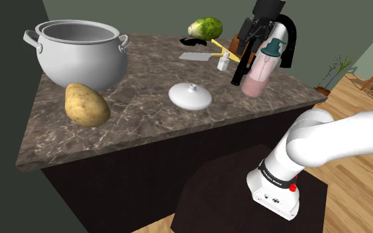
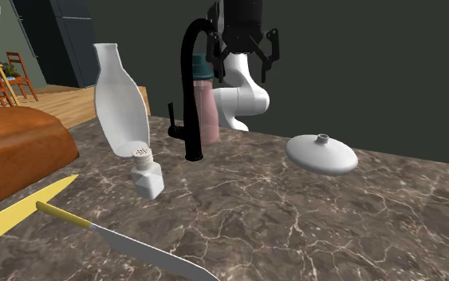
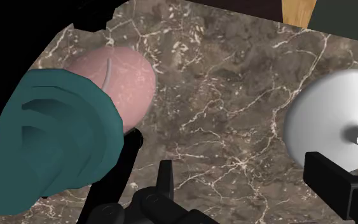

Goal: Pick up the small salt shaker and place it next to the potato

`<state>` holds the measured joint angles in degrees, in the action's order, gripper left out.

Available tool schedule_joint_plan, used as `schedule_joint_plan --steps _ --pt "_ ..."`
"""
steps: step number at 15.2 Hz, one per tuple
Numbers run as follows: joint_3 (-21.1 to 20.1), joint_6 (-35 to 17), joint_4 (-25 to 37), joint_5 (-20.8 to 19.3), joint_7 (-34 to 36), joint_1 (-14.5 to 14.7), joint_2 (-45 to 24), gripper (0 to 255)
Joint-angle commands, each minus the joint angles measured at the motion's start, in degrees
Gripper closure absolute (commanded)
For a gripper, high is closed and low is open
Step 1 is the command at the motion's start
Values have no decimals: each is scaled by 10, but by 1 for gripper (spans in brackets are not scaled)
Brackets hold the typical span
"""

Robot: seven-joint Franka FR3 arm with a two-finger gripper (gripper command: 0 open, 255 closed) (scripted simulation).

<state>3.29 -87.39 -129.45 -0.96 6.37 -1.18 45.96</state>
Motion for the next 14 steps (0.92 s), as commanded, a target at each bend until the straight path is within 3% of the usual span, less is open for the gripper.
schedule_joint_plan --steps 1,6,11,14 --pt "0 0 0 0 0 0 0 0" --pt "45 -37 35 -25 -54 -14 -81 0" --pt "53 -68 87 -20 -124 -72 -175 0" --pt "72 -82 126 -22 -154 -81 -234 0"
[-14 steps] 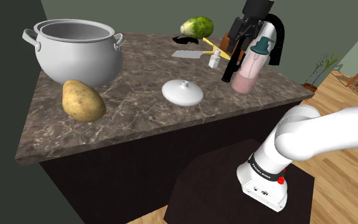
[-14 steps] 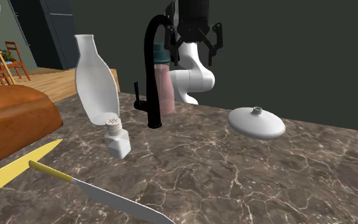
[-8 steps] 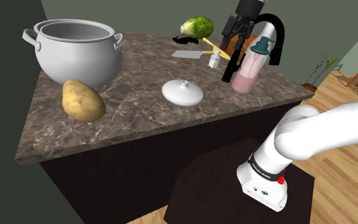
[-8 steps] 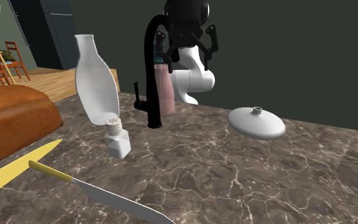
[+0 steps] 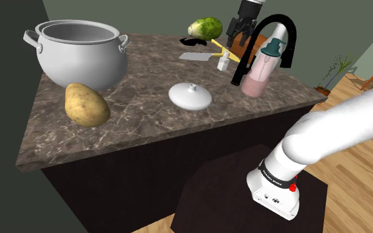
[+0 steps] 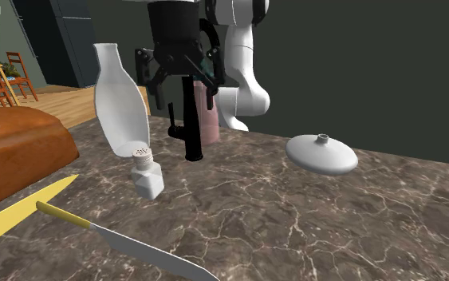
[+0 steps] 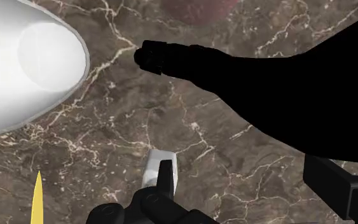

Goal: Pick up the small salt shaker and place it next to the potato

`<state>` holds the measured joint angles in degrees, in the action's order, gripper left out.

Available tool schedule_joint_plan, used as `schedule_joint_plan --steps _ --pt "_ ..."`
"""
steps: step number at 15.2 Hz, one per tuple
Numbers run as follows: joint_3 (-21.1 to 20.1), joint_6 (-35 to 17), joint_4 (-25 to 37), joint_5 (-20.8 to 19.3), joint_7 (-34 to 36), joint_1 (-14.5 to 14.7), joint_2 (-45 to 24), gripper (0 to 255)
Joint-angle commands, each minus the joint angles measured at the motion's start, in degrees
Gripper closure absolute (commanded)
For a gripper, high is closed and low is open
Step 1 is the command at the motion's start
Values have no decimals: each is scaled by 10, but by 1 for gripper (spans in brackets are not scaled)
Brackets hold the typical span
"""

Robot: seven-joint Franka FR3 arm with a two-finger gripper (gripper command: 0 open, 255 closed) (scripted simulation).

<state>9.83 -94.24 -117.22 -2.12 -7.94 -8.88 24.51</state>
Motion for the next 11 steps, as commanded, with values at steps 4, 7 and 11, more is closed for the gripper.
schedule_joint_plan --steps 4,7,11 --pt "35 -26 67 -8 -49 -10 -102 0" --pt "44 -36 86 -5 -64 -14 -134 0" --pt "45 -67 53 -6 -64 -14 -132 0"
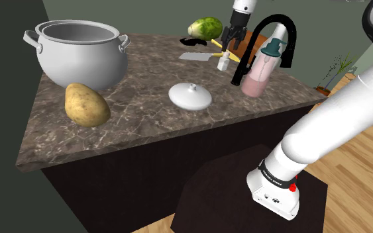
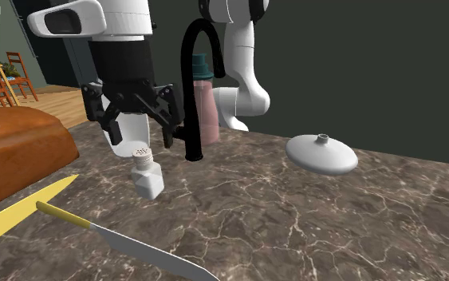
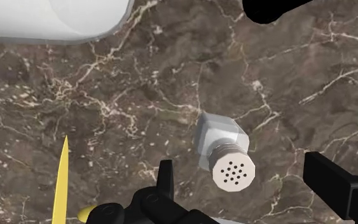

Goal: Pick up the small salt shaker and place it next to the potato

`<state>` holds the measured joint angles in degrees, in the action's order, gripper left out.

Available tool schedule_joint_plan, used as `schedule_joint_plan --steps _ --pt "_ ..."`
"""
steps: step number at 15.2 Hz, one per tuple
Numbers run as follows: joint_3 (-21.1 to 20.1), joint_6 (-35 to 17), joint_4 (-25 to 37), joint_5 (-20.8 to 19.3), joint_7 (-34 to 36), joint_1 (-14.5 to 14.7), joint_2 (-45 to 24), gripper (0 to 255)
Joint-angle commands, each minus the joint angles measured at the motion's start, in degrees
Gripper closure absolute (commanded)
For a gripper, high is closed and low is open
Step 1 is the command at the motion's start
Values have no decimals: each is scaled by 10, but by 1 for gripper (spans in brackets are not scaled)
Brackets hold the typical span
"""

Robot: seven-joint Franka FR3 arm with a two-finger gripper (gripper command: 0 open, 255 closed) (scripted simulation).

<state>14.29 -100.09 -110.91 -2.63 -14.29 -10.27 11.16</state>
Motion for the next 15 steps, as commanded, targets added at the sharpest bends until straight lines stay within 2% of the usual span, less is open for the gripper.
schedule_joint_plan --steps 1,10,11,15 --pt "1 -16 -18 -1 0 -1 2 0" --pt "1 -28 -30 -1 0 -1 2 0" --pt "1 -28 -30 -1 0 -1 2 255" --pt "1 -28 -30 -1 0 -1 2 255"
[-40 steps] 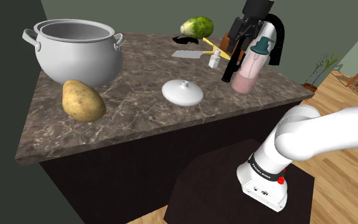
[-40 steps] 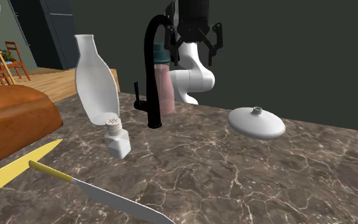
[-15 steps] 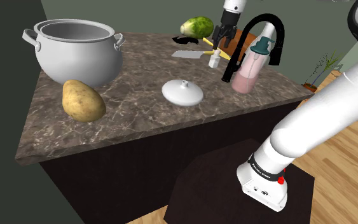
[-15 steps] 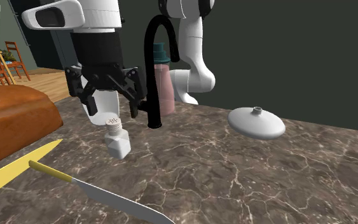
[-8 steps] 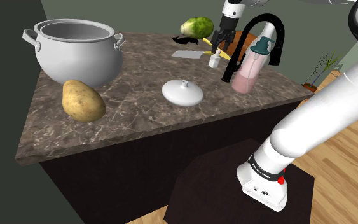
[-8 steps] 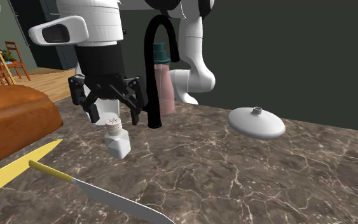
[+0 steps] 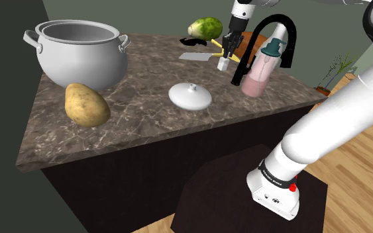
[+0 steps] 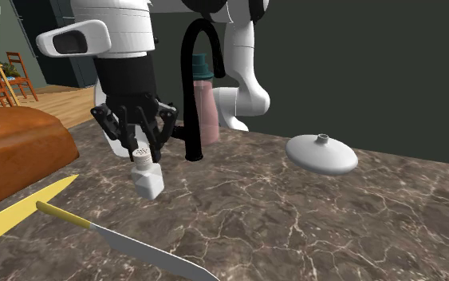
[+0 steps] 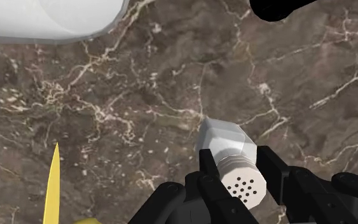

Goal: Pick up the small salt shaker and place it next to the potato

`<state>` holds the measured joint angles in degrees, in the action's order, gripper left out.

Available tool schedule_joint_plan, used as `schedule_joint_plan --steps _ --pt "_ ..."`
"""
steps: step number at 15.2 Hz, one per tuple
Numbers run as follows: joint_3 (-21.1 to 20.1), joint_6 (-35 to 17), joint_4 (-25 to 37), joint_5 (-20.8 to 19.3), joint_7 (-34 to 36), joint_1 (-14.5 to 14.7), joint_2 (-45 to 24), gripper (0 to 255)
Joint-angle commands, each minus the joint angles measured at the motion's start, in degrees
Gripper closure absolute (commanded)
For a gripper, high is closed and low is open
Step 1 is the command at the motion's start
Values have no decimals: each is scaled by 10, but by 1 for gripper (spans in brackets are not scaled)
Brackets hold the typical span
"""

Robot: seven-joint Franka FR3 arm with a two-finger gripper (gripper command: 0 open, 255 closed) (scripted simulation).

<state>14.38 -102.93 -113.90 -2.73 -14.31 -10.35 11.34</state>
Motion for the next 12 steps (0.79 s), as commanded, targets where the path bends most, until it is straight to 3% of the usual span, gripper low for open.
schedule_joint_plan --steps 1,5,12 --pt "0 0 0 0 0 0 0 255" --pt "0 0 0 0 0 0 0 255" --pt "-1 54 56 1 -1 1 -2 255"
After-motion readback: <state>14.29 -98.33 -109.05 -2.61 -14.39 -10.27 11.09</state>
